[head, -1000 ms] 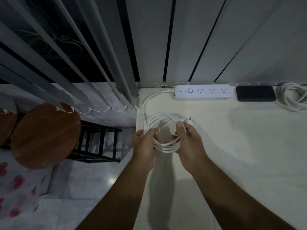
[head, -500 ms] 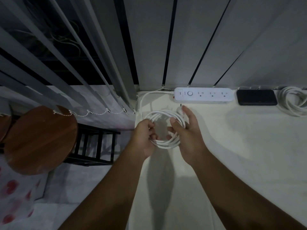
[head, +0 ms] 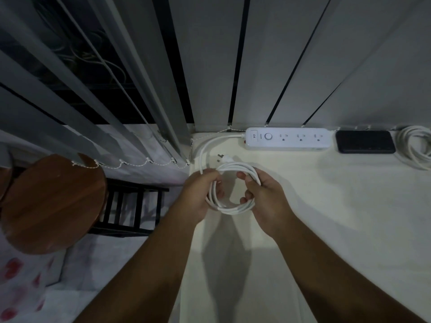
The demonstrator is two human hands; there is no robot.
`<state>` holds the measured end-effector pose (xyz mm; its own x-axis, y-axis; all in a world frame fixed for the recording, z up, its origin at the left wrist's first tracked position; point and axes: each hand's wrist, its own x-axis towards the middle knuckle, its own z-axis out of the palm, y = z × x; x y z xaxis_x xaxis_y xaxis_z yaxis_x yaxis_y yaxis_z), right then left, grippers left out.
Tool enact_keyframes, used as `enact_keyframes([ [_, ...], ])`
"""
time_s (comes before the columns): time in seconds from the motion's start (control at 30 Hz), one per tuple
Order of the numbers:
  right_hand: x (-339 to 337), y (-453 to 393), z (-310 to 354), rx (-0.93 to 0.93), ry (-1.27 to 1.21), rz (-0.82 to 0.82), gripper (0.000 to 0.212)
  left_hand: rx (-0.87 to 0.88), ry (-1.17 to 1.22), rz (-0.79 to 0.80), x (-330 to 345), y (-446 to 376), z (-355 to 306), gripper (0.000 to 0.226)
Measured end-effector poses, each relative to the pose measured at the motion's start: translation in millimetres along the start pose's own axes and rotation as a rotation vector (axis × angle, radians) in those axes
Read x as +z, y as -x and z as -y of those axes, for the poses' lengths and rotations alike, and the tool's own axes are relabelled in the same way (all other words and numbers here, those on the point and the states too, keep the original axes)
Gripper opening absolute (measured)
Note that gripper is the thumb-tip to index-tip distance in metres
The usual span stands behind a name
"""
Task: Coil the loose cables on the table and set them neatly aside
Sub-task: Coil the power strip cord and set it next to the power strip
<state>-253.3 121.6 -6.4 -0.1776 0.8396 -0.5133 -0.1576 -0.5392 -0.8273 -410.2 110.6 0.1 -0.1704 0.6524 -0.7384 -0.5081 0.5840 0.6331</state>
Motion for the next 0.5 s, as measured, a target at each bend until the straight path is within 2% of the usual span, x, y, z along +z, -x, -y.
enact_keyframes([
  [0.07, 0, -7, 6, 0.032, 0.009, 0.001, 0.032, 0.025, -0.109, -0.034, 1, -4, -5, 0.01],
  [0.13, 0, -14, 10, 0.055, 0.054, 0.0, 0.032, -0.042, -0.151, -0.043, 2, -6, -6, 0.011],
  [0.23, 1, -22, 13, 0.106, 0.085, -0.004, 0.035, -0.114, -0.101, -0.083, 4, -9, -2, 0.013],
  [0.37, -1, -27, 12, 0.205, -0.025, 0.018, 0.032, -0.126, -0.055, -0.198, 11, -14, 4, 0.026],
  [0.43, -2, -25, 11, 0.197, -0.087, 0.081, 0.027, -0.105, -0.008, -0.243, 15, -16, 5, 0.031],
  [0.5, -1, -23, 8, 0.145, -0.133, 0.021, 0.022, -0.096, 0.038, -0.259, 19, -20, 8, 0.032],
])
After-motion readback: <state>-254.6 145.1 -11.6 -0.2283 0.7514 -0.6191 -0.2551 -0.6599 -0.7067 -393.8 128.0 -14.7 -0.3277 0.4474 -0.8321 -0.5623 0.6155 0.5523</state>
